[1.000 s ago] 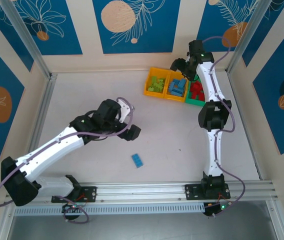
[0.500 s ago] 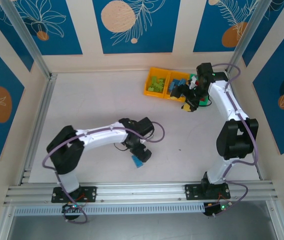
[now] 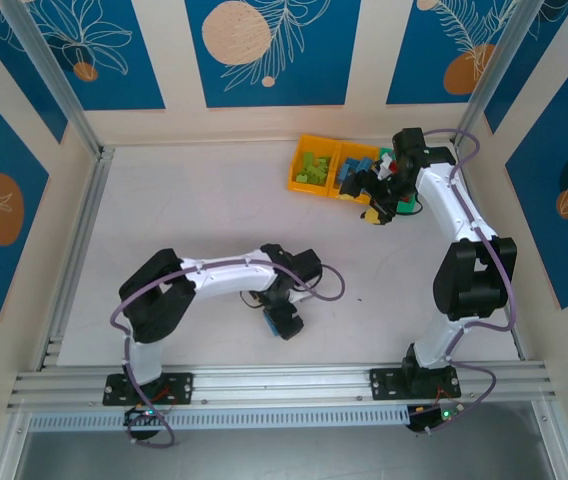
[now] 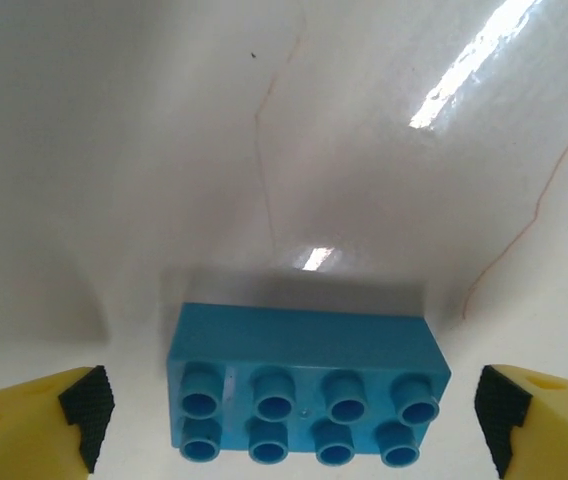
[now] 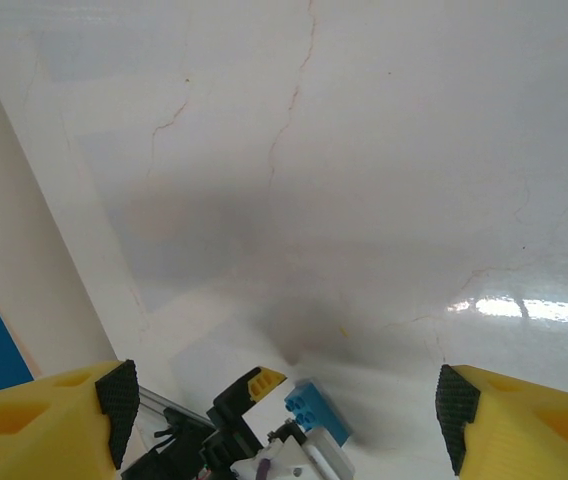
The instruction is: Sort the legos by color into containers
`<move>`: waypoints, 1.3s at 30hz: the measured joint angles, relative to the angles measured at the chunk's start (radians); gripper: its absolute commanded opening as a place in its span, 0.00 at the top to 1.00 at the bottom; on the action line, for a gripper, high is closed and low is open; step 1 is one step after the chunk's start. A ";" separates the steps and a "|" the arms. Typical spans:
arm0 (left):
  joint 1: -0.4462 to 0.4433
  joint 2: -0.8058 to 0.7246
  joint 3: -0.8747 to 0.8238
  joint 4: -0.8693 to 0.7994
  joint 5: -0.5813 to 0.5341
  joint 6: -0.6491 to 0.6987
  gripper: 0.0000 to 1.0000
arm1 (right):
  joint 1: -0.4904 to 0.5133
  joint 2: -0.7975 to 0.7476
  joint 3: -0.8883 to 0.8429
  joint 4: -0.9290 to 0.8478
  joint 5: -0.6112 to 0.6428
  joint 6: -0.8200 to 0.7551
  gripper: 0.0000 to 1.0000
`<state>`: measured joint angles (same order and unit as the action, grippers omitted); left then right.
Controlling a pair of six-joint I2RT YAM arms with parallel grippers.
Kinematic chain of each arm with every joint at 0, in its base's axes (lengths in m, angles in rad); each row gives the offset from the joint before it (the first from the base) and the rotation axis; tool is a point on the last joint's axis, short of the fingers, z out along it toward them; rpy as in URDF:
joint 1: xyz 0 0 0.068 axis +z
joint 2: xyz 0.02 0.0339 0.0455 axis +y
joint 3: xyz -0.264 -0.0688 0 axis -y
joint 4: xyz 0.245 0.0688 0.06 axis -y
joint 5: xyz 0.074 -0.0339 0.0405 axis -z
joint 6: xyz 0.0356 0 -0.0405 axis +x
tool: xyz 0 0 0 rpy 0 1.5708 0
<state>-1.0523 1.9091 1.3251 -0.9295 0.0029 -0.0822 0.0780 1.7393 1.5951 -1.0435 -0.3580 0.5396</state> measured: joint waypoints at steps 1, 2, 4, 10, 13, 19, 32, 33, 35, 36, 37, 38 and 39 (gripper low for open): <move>-0.002 0.005 0.000 0.001 -0.006 0.006 0.13 | 0.000 0.000 0.000 0.000 -0.001 0.000 0.19; -0.004 0.009 0.000 0.001 -0.013 0.011 0.16 | 0.000 0.000 0.000 0.000 -0.002 -0.002 0.19; -0.008 0.013 0.000 0.002 -0.028 0.018 0.20 | 0.000 0.000 0.000 0.000 -0.002 -0.003 0.19; -0.022 0.019 -0.013 0.016 -0.070 0.032 0.32 | 0.000 0.000 0.000 0.000 -0.002 -0.007 0.19; -0.024 0.019 -0.013 0.017 -0.075 0.033 0.33 | 0.000 0.000 0.001 -0.001 -0.003 -0.007 0.19; -0.025 0.004 -0.019 0.040 -0.087 0.032 0.37 | 0.000 0.000 0.020 -0.007 -0.011 -0.005 0.19; 0.131 0.093 0.517 0.456 -0.101 0.039 0.41 | -0.077 -0.239 -0.044 0.122 0.167 0.368 0.20; 0.145 0.135 0.578 0.484 -0.101 0.032 0.42 | -0.083 -0.273 -0.062 0.130 0.195 0.402 0.20; 0.175 0.241 0.713 0.533 -0.092 0.002 0.42 | -0.089 -0.347 -0.098 0.145 0.261 0.478 0.20; 0.188 0.290 0.768 0.547 -0.085 -0.018 0.42 | -0.089 -0.375 -0.113 0.154 0.284 0.505 0.20; 0.200 0.345 0.826 0.558 -0.079 -0.036 0.42 | -0.089 -0.401 -0.129 0.165 0.303 0.528 0.20; 0.211 0.399 0.881 0.566 -0.072 -0.051 0.42 | -0.089 -0.422 -0.143 0.172 0.318 0.545 0.20; 0.219 0.449 0.930 0.571 -0.066 -0.066 0.42 | -0.089 -0.436 -0.153 0.174 0.329 0.555 0.20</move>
<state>-0.8333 2.3577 2.2555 -0.3588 -0.0628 -0.1486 -0.0105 1.3037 1.4425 -0.8692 -0.0292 1.0946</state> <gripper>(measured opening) 0.609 0.799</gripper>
